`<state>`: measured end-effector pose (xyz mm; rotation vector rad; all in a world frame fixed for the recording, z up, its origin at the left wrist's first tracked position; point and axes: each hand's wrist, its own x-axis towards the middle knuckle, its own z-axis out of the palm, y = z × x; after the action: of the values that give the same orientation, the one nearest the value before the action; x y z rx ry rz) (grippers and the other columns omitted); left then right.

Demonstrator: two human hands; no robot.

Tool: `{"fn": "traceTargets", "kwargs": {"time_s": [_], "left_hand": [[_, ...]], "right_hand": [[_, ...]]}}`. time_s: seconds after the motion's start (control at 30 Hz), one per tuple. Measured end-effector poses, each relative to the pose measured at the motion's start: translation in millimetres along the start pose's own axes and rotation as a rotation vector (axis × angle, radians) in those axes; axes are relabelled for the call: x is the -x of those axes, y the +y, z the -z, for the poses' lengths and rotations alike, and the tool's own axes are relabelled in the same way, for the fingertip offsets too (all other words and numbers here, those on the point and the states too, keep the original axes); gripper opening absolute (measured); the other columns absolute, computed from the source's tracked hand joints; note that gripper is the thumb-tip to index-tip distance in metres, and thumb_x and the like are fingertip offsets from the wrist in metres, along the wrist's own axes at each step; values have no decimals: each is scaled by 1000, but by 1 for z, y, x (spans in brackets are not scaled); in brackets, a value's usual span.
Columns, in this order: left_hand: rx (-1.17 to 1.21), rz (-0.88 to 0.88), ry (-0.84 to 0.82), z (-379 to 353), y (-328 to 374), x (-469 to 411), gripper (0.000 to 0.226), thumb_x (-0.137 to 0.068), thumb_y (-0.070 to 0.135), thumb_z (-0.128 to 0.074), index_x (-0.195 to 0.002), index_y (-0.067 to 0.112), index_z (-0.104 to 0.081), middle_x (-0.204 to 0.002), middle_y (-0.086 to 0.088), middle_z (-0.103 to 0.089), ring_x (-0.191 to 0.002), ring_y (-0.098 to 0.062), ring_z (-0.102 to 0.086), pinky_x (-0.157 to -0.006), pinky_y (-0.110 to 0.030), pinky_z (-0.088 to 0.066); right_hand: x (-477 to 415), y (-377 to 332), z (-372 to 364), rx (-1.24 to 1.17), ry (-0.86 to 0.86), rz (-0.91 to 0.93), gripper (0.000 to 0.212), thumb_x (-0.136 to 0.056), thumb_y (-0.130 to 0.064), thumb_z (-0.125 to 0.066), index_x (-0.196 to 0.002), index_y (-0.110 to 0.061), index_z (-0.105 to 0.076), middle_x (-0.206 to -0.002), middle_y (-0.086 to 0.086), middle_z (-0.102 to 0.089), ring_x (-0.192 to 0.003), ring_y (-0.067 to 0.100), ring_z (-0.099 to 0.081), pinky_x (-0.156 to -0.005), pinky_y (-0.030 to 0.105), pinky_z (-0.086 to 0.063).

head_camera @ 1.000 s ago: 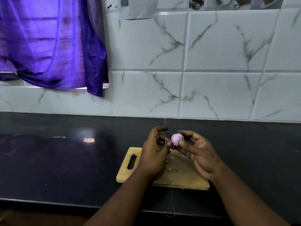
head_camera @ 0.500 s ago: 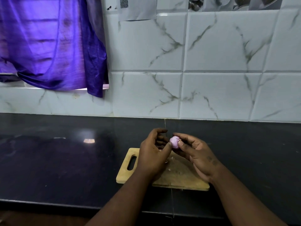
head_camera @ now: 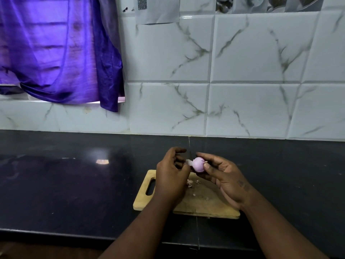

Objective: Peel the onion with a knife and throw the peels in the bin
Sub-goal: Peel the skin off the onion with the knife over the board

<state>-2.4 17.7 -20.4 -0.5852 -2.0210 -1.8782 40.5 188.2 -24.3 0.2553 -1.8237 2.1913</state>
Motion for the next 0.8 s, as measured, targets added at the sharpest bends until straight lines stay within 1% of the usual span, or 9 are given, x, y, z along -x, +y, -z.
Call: {"fn": "traceTargets", "kwargs": {"time_s": [0.07,0.17,0.27,0.33,0.4,0.47,0.57,0.67,0.8], "left_hand": [[26,33,-4,0,0,-1,36,-89,3,-72,-115,28,-68,-85,0,-73,-80,-19,-73,-72,-44,-64],[22,81,24,3,-2,-3,36,-91,2,-66,-116,28,-68,-85,-2,-74,-81,-23,-76,-73,-48,-65],[-5,119,18,3,-6,-4,40,-93,4,-60,-126,26,-69,-86,0,-76,-79,-19,-76,-74,-51,-65],[-34,89,-27,1,-5,-3,41,-97,7,-57,-131,28,-69,-95,6,-79,-86,-10,-76,-79,-45,-65],[-59,16,-69,1,-1,-1,36,-102,13,-58,-133,28,-69,-111,11,-77,-102,0,-72,-87,-29,-62],[-46,-31,-106,1,2,0,32,-102,19,-64,-132,28,-67,-113,13,-74,-104,4,-69,-84,-17,-57],[5,-67,-147,1,4,3,34,-97,16,-73,-129,24,-67,-106,9,-76,-100,-2,-72,-81,-19,-60],[68,-65,-152,1,5,3,34,-95,5,-73,-126,19,-68,-102,5,-77,-98,-6,-74,-81,-19,-60],[125,-36,-163,0,5,1,37,-92,-6,-72,-122,14,-70,-99,3,-75,-91,-5,-74,-77,-17,-58]], "right_hand": [[0,-2,-1,-4,-16,-2,37,-95,-7,-61,-131,-9,-68,-131,20,-70,-118,32,-69,-93,40,-59],[2,-7,0,-124,-23,-1,40,-93,-10,-60,-132,-6,-66,-125,20,-73,-104,26,-73,-83,33,-64],[2,-10,1,-171,-14,-3,41,-92,-11,-60,-133,-9,-65,-122,19,-73,-97,23,-73,-81,32,-64],[1,-9,0,-132,1,-16,36,-96,-6,-58,-131,-10,-66,-122,16,-73,-100,23,-71,-84,34,-62],[2,-7,-2,-127,16,-34,31,-99,0,-54,-127,-8,-66,-120,16,-73,-103,25,-68,-85,37,-61],[3,-8,-3,-143,30,-46,28,-100,1,-53,-125,-6,-66,-117,16,-73,-102,27,-69,-87,40,-61],[4,-10,-5,-119,33,-30,29,-96,-3,-62,-124,-5,-66,-119,15,-74,-103,24,-73,-89,34,-62],[4,-9,-4,-30,61,26,42,-80,-9,-77,-120,-7,-67,-123,15,-72,-108,22,-72,-92,32,-61],[4,-9,-3,-8,72,55,43,-76,-8,-80,-118,-7,-69,-118,13,-74,-106,21,-72,-91,32,-62]]}}
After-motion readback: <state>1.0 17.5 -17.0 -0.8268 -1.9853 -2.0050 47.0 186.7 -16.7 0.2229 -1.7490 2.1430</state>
